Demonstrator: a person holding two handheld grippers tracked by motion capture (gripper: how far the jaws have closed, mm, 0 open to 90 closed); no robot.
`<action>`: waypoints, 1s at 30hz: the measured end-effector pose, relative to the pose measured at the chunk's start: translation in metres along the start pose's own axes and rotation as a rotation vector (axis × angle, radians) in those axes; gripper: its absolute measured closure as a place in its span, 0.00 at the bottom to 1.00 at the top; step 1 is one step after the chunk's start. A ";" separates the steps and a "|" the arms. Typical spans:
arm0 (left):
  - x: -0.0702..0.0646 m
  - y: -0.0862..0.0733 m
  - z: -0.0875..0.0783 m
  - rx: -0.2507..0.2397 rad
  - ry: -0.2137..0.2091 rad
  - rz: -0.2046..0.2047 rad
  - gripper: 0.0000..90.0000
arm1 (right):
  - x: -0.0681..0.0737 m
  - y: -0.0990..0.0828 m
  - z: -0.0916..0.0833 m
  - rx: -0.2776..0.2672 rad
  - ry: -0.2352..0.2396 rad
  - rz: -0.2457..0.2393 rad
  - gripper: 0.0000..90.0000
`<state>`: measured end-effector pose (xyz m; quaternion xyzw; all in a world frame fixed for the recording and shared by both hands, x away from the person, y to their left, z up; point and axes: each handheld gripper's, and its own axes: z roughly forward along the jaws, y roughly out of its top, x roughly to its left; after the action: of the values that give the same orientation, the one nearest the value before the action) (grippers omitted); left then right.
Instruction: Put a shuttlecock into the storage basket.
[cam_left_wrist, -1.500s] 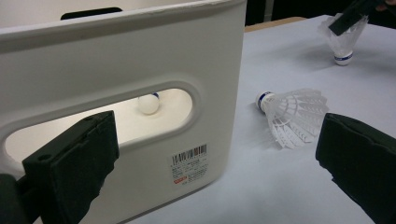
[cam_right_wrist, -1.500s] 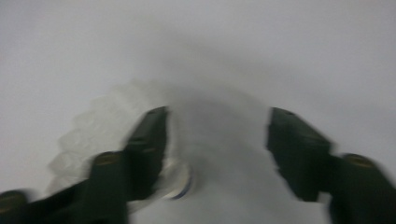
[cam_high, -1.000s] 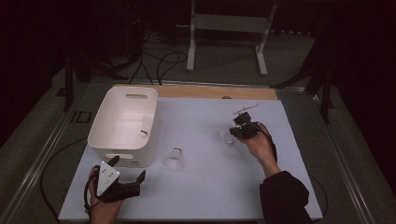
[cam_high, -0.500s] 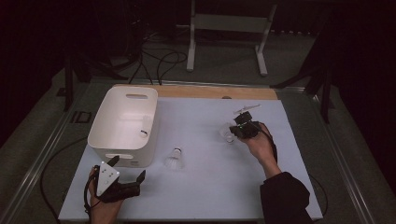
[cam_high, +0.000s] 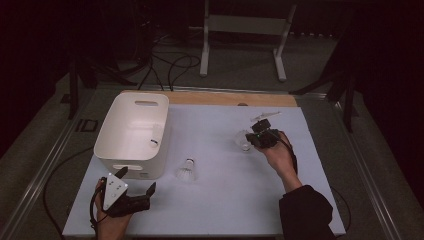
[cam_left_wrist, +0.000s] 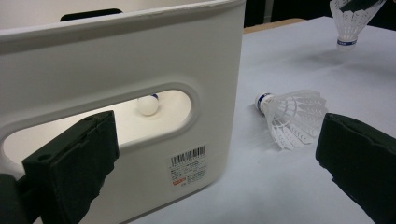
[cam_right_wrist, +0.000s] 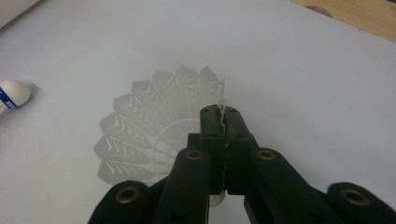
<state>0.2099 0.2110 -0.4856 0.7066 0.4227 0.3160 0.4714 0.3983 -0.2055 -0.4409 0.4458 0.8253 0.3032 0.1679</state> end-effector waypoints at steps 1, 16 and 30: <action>0.000 0.000 0.000 -0.001 0.000 0.000 0.00 | 0.001 0.000 -0.001 -0.004 -0.001 0.009 0.99; 0.000 0.000 0.000 -0.002 0.002 -0.002 0.00 | 0.003 0.009 -0.015 -0.038 -0.002 -0.012 0.99; 0.000 0.000 0.000 -0.002 0.003 -0.004 0.00 | 0.009 0.013 -0.020 -0.054 0.005 -0.019 0.99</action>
<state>0.2098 0.2112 -0.4856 0.7047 0.4246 0.3167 0.4721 0.3906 -0.1998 -0.4169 0.4325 0.8215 0.3247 0.1808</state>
